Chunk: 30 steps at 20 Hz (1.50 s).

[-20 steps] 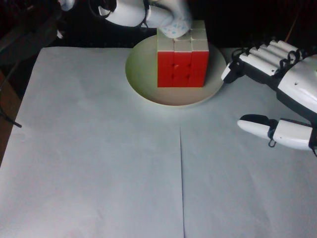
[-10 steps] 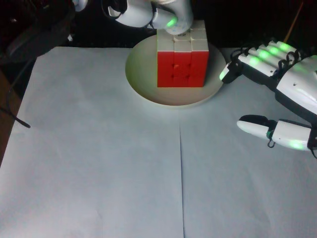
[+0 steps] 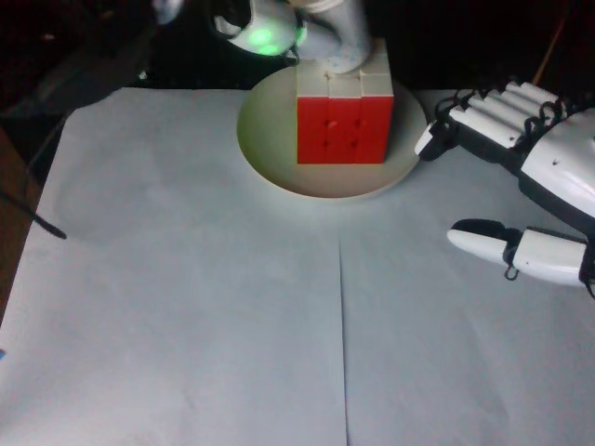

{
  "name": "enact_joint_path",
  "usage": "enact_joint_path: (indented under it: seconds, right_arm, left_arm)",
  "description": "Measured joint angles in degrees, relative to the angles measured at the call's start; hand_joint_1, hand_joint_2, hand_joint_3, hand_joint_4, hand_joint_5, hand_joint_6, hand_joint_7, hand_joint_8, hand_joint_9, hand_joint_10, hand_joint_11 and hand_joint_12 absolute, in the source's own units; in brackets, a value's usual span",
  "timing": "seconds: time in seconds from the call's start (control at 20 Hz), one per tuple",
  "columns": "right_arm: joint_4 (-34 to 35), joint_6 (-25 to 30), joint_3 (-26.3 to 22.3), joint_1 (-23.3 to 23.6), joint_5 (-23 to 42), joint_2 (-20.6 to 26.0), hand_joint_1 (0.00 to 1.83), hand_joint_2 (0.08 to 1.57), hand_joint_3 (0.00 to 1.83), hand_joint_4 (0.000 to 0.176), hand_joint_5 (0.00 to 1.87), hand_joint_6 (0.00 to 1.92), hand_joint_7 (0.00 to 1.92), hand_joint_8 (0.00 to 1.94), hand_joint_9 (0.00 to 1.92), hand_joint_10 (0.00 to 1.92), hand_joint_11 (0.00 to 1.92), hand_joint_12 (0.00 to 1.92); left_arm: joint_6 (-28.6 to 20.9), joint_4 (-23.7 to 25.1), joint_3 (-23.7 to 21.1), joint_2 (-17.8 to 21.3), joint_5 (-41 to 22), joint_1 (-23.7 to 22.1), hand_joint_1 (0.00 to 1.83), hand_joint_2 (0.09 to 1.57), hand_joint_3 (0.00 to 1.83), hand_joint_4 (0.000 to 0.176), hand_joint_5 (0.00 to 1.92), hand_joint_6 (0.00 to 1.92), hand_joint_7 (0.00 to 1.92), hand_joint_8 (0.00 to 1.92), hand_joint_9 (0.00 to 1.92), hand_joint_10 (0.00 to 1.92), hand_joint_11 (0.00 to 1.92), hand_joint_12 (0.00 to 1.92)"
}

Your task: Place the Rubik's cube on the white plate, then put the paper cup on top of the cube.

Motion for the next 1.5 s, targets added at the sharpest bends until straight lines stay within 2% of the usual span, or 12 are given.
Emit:
enact_joint_path:
  seconds: [0.1, 0.2, 0.35, 0.4, 0.55, 0.7, 0.75, 1.0, 1.05, 1.2, 1.4, 1.5]
  right_arm:
    - [-0.46, 0.02, 0.0, 0.0, 0.13, -0.11, 0.77, 1.25, 0.0, 0.0, 0.0, 1.17, 0.02, 1.17, 0.06, 1.39, 0.0, 1.68]
    - [-0.22, 0.0, 0.0, 0.0, 0.09, -0.09, 0.77, 1.26, 0.0, 0.0, 0.0, 1.14, 0.01, 1.23, 0.05, 1.4, 0.0, 1.62]
    - [-0.33, 0.0, 0.0, 0.0, 0.07, -0.11, 0.76, 1.26, 0.0, 0.0, 0.0, 1.18, 0.02, 1.21, 0.05, 1.38, 0.0, 1.63]
    - [-0.33, 0.02, 0.0, 0.0, 0.09, -0.11, 0.78, 1.25, 0.0, 0.0, 0.0, 1.16, 0.01, 1.23, 0.04, 1.41, 0.0, 1.65]
    - [-0.31, 0.02, 0.0, 0.0, 0.09, -0.11, 0.75, 1.26, 0.0, 0.0, 0.0, 1.15, 0.0, 1.26, 0.03, 1.39, 0.0, 1.59]
    - [-0.28, 0.0, 0.0, 0.0, 0.09, -0.11, 0.76, 1.26, 0.0, 0.0, 0.0, 1.13, 0.0, 1.25, 0.02, 1.42, 0.0, 1.64]
    - [-0.28, 0.0, 0.0, 0.0, 0.07, -0.11, 0.73, 1.27, 0.0, 0.0, 0.0, 1.14, 0.0, 1.24, 0.04, 1.39, 0.0, 1.66]
    - [-0.17, 0.0, 0.0, -0.02, 0.09, -0.11, 0.77, 1.27, 0.0, 0.0, 0.0, 1.17, 0.02, 1.21, 0.05, 1.37, 0.0, 1.61]
    - [-0.09, 0.0, 0.0, -0.02, 0.09, -0.11, 0.77, 1.26, 0.0, 0.0, 0.0, 1.15, 0.02, 1.19, 0.05, 1.37, 0.0, 1.66]
    - [-0.04, 0.0, 0.0, -0.09, 0.07, -0.11, 0.78, 1.26, 0.0, 0.0, 0.0, 1.18, 0.0, 1.24, 0.01, 1.42, 0.0, 1.64]
    - [0.13, 0.0, 0.02, -0.13, 0.09, -0.11, 0.76, 1.29, 0.0, 0.0, 0.0, 1.16, 0.01, 1.19, 0.04, 1.37, 0.0, 1.63]
    - [0.11, 0.0, 0.02, -0.13, 0.07, -0.11, 0.75, 1.29, 0.0, 0.0, 0.0, 1.16, 0.05, 1.16, 0.1, 1.33, 0.0, 1.64]
  left_arm:
    - [-0.11, 0.33, -0.11, -0.02, -0.15, -0.04, 1.14, 1.19, 0.0, 0.006, 0.24, 1.09, 0.39, 0.73, 0.26, 1.14, 0.12, 1.85]
    - [-0.17, 0.31, -0.11, -0.02, -0.13, -0.04, 1.14, 1.19, 0.0, 0.029, 0.24, 0.92, 0.41, 0.54, 0.25, 1.02, 0.07, 1.81]
    - [-0.22, 0.31, -0.11, -0.04, -0.11, -0.04, 1.05, 1.18, 0.0, 0.036, 0.25, 0.58, 0.4, 0.24, 0.22, 0.93, 0.04, 1.78]
    - [-0.2, 0.31, -0.11, -0.02, -0.09, -0.02, 0.96, 1.16, 0.0, 0.042, 0.24, 0.36, 0.37, 0.06, 0.14, 0.77, 0.0, 1.72]
    - [-0.22, 0.39, -0.11, -0.04, 0.22, -0.02, 0.84, 1.13, 0.0, 0.068, 0.22, 0.07, 0.23, 0.0, 0.15, 0.33, 0.0, 1.51]
    - [-0.22, 0.59, -0.11, -0.04, 0.96, 0.0, 0.82, 1.13, 0.0, 0.072, 0.19, 0.03, 0.16, 0.0, 0.11, 0.33, 0.0, 1.6]
    - [-0.22, 0.63, -0.11, -0.04, 1.05, 0.04, 0.79, 1.13, 0.0, 0.088, 0.17, 0.02, 0.14, 0.0, 0.08, 0.31, 0.0, 1.54]
    - [-0.24, 0.79, -0.11, -0.02, 1.05, 0.04, 0.71, 1.12, 0.0, 0.108, 0.13, 0.0, 0.06, 0.0, 0.06, 0.24, 0.0, 1.56]
    - [-0.24, 0.79, -0.11, -0.02, 1.03, 0.04, 0.73, 1.13, 0.0, 0.106, 0.13, 0.0, 0.03, 0.0, 0.04, 0.18, 0.0, 1.43]
    - [-0.24, 0.79, -0.11, -0.02, 1.01, 0.04, 0.73, 1.12, 0.0, 0.107, 0.11, 0.0, 0.03, 0.0, 0.14, 0.19, 0.0, 1.65]
    - [-0.24, 1.25, -0.24, -0.02, 0.96, 0.04, 0.72, 1.1, 0.0, 0.1, 0.03, 0.0, 0.0, 0.0, 0.01, 0.12, 0.0, 1.5]
    - [-0.26, 1.4, -0.57, 0.11, 0.68, 0.04, 0.64, 1.08, 0.0, 0.145, 0.0, 0.0, 0.0, 0.0, 0.01, 0.06, 0.0, 1.49]
